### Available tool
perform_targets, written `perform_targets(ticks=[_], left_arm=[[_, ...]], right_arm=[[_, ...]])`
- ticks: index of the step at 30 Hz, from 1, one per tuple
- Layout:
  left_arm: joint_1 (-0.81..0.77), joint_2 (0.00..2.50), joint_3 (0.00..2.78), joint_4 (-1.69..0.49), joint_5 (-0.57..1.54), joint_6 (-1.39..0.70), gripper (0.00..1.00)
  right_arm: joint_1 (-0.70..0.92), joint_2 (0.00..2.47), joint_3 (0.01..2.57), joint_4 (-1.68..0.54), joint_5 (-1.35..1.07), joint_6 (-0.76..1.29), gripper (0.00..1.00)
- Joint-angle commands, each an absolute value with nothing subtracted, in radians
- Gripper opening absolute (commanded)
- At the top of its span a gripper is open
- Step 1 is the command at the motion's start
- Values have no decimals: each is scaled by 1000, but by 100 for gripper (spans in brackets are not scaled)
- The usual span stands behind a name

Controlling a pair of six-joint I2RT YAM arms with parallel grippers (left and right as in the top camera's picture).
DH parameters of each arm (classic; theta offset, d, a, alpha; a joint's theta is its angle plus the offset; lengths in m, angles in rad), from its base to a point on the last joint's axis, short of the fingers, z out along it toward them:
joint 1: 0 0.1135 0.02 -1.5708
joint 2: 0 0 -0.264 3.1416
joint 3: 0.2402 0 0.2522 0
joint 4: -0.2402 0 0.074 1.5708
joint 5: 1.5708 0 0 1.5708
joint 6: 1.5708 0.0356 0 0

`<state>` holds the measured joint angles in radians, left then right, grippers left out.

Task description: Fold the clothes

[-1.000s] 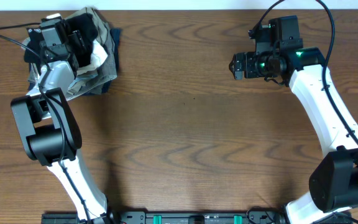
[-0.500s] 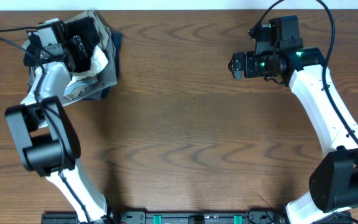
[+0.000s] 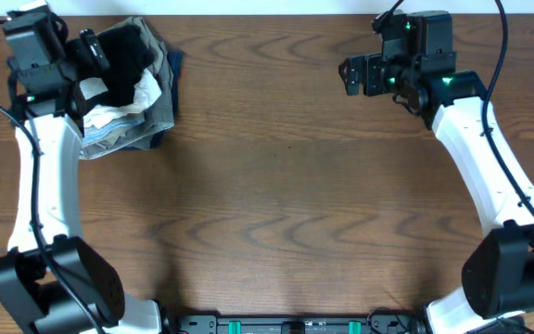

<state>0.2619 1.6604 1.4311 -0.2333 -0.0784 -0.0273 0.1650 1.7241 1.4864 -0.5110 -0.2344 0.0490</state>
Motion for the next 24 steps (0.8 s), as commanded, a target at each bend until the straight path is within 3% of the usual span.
perform_targets(ticks=[1,10,19,24], left_arm=[[269,1679,1431,-247,-79,-39,98],[269,1679,1431,-247,-79,-39,98],[269,1679,1431,-247,-79,-39,98],[269,1679,1431,-247,-79,-39,98]], right_arm=[[171,1628,1487,-509,-236,17,99],[171,1408,1487,-517,-244,33,99],[171,1339,1487,-522,-243,32,99],[170,1340,1486,-680,-234,39,99]])
